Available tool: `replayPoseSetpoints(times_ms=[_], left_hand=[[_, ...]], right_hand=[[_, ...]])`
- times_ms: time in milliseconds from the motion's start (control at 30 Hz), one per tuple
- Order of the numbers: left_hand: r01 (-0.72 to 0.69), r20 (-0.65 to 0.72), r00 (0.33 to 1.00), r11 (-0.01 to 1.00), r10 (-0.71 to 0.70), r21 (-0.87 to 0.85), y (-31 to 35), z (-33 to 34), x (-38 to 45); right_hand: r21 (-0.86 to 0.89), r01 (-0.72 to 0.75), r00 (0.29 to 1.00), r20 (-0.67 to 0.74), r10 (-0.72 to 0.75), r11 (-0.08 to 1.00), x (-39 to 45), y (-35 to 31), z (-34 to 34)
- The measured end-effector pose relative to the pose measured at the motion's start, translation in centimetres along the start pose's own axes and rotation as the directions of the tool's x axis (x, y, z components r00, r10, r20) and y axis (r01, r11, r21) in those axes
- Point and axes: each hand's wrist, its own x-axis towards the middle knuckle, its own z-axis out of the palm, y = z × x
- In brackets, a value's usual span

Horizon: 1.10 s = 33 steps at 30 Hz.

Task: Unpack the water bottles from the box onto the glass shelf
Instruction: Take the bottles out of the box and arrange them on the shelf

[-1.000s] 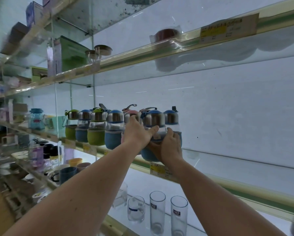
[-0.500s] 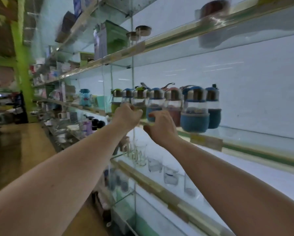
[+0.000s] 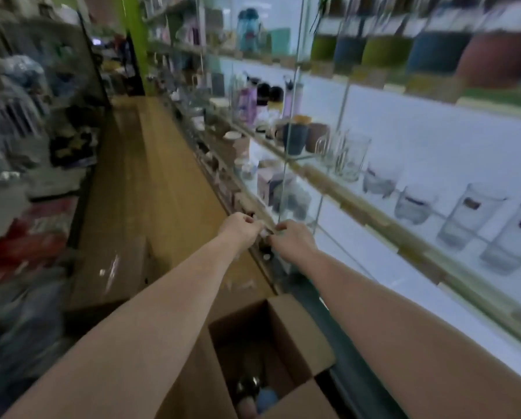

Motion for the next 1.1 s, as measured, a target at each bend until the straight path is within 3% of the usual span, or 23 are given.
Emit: replayPoseSetpoints(times_ms=[233, 500, 800, 1100], left_hand=[[0.224, 0.040, 0.975, 0.970, -0.221, -0.091, -6.3, 4.3, 3.1], [0.521, 0.089, 0.853, 0.838, -0.514, -0.163, -12.7, 12.7, 6.2], [0.624, 0.084, 0.779, 0.757, -0.621, -0.192, -19.8, 18.9, 12.9], [0.704, 0.133, 0.708, 0.706, -0.693, -0.071, -35.0, 29.3, 22.8]], right_hand=[[0.013, -0.093, 0.976, 0.200, 0.088, 0.996, 2.7, 6.0, 5.0], [-0.119, -0.223, 0.853, 0.457, 0.253, 0.967, 7.4, 16.1, 8.0], [-0.180, -0.275, 0.752, 0.572, 0.328, 0.944, 13.0, 21.7, 17.2], [-0.303, -0.403, 0.592, 0.633, 0.499, 0.863, 18.6, 34.2, 34.0]])
